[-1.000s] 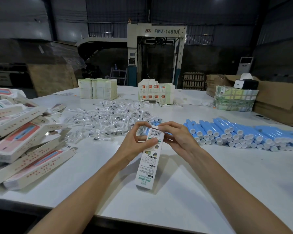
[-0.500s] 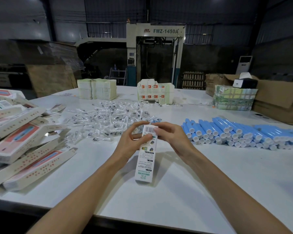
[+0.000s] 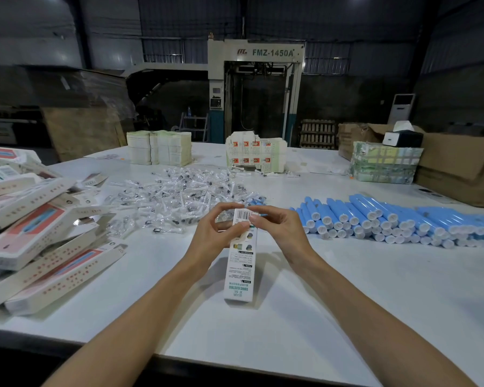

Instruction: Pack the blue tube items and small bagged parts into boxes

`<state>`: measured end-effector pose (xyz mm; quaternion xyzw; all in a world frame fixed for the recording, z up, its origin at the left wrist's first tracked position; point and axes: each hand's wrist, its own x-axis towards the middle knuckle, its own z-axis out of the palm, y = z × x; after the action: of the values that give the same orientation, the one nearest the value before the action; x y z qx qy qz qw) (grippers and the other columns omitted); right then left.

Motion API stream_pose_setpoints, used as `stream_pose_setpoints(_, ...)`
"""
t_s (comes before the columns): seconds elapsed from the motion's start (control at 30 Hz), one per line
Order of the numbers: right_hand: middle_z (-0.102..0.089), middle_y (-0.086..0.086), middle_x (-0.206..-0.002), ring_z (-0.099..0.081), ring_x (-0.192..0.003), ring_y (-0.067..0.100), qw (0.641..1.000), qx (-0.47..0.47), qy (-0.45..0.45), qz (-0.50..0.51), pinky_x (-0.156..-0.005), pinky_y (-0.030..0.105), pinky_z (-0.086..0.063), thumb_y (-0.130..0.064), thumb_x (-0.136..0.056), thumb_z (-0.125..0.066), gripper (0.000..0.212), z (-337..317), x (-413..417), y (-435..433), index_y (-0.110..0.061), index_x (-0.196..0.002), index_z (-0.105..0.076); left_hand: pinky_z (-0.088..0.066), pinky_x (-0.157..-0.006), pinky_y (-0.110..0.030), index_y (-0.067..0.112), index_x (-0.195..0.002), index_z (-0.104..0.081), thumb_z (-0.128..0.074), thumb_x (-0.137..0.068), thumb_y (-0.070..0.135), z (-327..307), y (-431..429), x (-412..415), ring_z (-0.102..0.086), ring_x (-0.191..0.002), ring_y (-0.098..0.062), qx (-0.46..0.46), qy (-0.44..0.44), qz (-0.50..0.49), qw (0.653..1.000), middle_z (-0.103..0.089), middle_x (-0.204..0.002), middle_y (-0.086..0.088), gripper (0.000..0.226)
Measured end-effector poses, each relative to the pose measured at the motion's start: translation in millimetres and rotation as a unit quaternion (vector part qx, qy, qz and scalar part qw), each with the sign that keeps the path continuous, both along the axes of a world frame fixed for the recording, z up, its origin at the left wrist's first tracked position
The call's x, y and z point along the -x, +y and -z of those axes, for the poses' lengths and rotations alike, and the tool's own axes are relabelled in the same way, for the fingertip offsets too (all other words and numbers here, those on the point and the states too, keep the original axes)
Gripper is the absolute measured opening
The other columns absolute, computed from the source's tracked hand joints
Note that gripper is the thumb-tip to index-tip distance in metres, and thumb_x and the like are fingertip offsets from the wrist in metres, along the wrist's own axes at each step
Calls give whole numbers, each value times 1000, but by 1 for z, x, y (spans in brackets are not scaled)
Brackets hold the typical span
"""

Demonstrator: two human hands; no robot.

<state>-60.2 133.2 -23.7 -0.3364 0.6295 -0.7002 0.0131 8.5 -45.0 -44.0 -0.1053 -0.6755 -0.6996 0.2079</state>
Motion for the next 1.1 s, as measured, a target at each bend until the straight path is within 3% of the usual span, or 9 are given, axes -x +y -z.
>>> stream_pose_setpoints(0.2,-81,4,-105,-76,-105,24,1000,-9,7,17,-100,40,-57,-22,-92,-79,18,3,2,-2,-21,-110,-82,-63,-72,-35,27,-130,-67,-85,-95,25,2,1,1,-81,-93,-35,2,-5,-3,1000,-82,-102,-18,40)
stream_pose_setpoints(0.33,-79,3,-113,-73,-111,21,1000,8,-8,17,-100,37,-54,-22,-96,-76,22,6,0,-2,-22,-118,-78,-63,-76,-35,29,-132,-65,-84,-95,27,1,5,2,-80,-97,-35,-7,-5,8,1000,-81,-109,-16,42)
stream_pose_setpoints(0.47,-71,6,-133,-68,-121,19,986,40,-155,-44,-100,33,-53,-42,-96,-70,55,12,-4,-7,-26,-146,-56,-60,-79,-29,32,-134,-59,-78,-96,25,-2,5,5,-78,-95,-27,-62,-8,34,997,-80,-112,-16,43)
stream_pose_setpoints(0.53,-72,10,-128,-70,-112,20,978,13,-192,-75,-95,34,-55,-53,-96,-64,52,18,-5,-6,-21,-138,-65,-61,-77,-30,27,-136,-55,-75,-96,21,-3,2,6,-77,-93,-28,-106,-5,45,993,-79,-110,-20,45)
stream_pose_setpoints(0.63,-72,10,-129,-69,-111,26,971,-23,-199,-130,-103,46,-55,-61,-101,-56,51,29,-6,-5,-23,-131,-71,-63,-75,-34,23,-130,-50,-71,-95,21,0,0,9,-75,-91,-28,-125,2,36,992,-78,-105,-18,41)
stream_pose_setpoints(0.73,-71,14,-128,-71,-104,33,970,-43,-194,-138,-90,49,-60,-70,-97,-57,59,31,-8,-8,-25,-133,-68,-60,-74,-39,24,-129,-46,-69,-95,29,4,-4,13,-72,-92,-25,-73,8,6,997,-77,-104,-13,42)
stream_pose_setpoints(0.9,-76,11,-117,-75,-96,30,975,-70,-185,-102,-80,46,-64,-68,-94,-62,50,27,-6,1,-35,-132,-67,-63,-86,-32,36,-130,-42,-65,-102,33,12,-5,18,-70,-113,-19,65,41,-66,995,-70,-122,-7,36)
stream_pose_setpoints(1.03,-73,5,-117,-74,-87,22,983,-151,-108,8,-74,37,-62,-61,-102,-53,49,6,-5,19,-28,-138,-62,-57,-95,-26,25,-151,-28,-69,-104,27,21,3,15,-58,-125,-11,210,51,-89,972,-50,-140,0,63)
stream_pose_setpoints(1.1,-71,-1,-118,-73,-82,13,978,-189,-52,73,-75,29,-59,-58,-104,-51,41,-5,-4,37,-31,-134,-62,-53,-99,-33,23,-153,-30,-72,-103,18,26,5,15,-54,-127,-14,279,46,-83,955,-48,-141,-1,65)
